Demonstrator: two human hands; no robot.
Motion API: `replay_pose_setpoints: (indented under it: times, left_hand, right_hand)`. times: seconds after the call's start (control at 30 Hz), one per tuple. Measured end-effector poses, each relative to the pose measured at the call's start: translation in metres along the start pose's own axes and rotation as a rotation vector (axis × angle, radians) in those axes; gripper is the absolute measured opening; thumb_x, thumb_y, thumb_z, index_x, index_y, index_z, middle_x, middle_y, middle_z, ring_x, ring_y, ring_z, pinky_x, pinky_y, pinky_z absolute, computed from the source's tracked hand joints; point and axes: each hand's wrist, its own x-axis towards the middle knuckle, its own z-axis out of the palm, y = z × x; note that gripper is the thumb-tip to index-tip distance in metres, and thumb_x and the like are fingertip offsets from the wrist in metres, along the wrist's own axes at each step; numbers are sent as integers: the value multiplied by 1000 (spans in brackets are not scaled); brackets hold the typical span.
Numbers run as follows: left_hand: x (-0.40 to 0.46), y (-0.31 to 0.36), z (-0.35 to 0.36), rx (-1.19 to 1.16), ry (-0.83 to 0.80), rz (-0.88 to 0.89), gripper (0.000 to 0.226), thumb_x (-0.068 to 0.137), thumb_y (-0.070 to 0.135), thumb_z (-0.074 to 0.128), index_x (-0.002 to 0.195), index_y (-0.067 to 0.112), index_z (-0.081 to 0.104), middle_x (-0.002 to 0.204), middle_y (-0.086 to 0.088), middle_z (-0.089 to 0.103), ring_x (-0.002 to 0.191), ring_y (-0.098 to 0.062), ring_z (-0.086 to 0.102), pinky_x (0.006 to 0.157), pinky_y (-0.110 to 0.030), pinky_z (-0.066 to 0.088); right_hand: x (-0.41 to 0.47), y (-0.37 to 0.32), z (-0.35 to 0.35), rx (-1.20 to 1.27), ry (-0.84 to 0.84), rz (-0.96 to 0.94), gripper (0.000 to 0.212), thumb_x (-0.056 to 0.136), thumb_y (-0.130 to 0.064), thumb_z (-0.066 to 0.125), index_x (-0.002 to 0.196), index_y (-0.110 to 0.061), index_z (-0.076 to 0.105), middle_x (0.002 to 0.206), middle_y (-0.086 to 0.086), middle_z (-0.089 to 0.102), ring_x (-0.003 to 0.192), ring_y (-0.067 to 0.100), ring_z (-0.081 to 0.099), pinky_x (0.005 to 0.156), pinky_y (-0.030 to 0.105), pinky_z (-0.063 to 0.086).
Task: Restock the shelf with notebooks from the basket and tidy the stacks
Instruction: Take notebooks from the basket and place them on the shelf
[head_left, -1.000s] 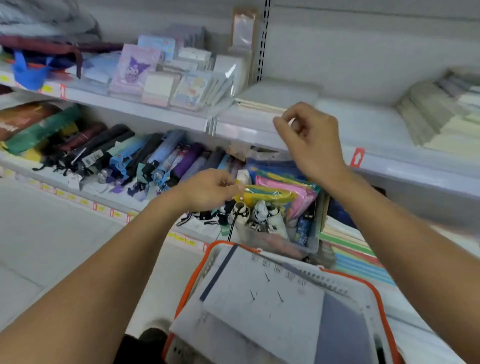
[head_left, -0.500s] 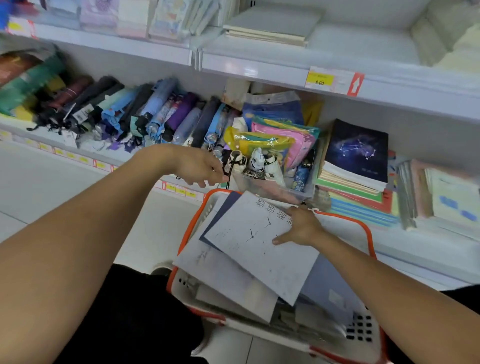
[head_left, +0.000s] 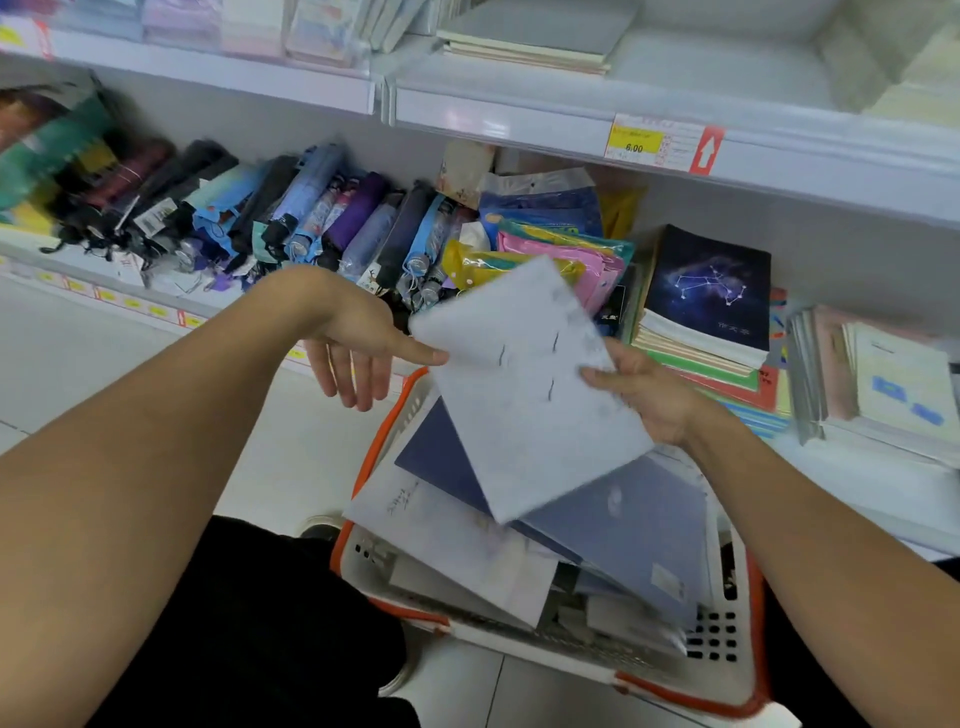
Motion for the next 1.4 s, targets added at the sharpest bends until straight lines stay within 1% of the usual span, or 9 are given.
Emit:
replay_pose_setpoints:
  times: [0.13,0.27,0.33,0.47,0.7,1.0,1.1,1.27,1.4]
  left_hand:
    - [-1,0,6,-279,14,196,94,61,87,55,122,15,61,120,-4,68,108,-25,66,94,-42,53]
    - [-3,26,13,-939,250,486,25,95,23,58,118,16,63,115,-5,71,97,-19,70,83,-37,58]
    - [-1,33,10,-826,386,455,27,95,13,59,122,11,62,112,-8,71,96,-24,70,80,-37,57]
    - [0,34,9,-392,574,347,32,90,22,67,119,11,62,108,-8,70,92,-26,68,86,-44,56]
    - [-5,37,10,-209,752,402,40,93,12,59,131,8,50,127,-11,58,110,-28,56,83,-31,47]
    - [-6,22,-4,-269,796,410,40,93,12,57,132,15,48,127,-6,57,106,-24,55,78,-34,48]
    - [-5,20,-5,-279,790,380,42,92,12,57,133,14,49,128,-7,58,108,-25,55,83,-34,49]
    - [-10,39,13,-595,600,479,41,94,11,60,133,20,53,124,3,59,110,-27,61,95,-45,52]
    - [-13,58,29,-477,542,603,40,97,20,55,135,28,49,125,1,59,111,-22,57,98,-42,47]
  right_hand:
    - [4,-21,20,312,27,-119,48,89,-9,60,135,-19,56,132,9,66,114,24,67,89,39,58]
    - [13,-14,38,54,64,-33,49,84,-19,70,132,-15,59,126,12,69,106,25,70,87,41,60]
    - [15,2,30,-315,120,51,51,90,-34,70,136,-19,56,129,12,67,102,20,71,84,37,61]
    - [9,49,-20,-1158,70,375,99,74,-48,84,152,-13,34,157,4,36,142,22,40,112,34,38]
    - [5,88,-58,-1083,213,336,138,20,-77,86,139,-15,52,140,2,56,124,23,56,98,37,49]
    - [-10,-29,-8,-1310,46,226,20,83,-28,79,98,-23,66,104,2,66,96,22,62,76,27,45]
    - [-20,-81,25,-1279,102,73,19,95,-24,64,113,-17,63,111,6,66,98,25,64,83,34,52]
    - [-27,-80,99,-498,376,-57,11,94,1,48,92,-8,54,76,12,56,58,23,60,40,27,50]
    - [-26,-57,139,-367,348,-201,13,98,-2,48,108,-4,57,88,15,65,74,28,70,57,46,62]
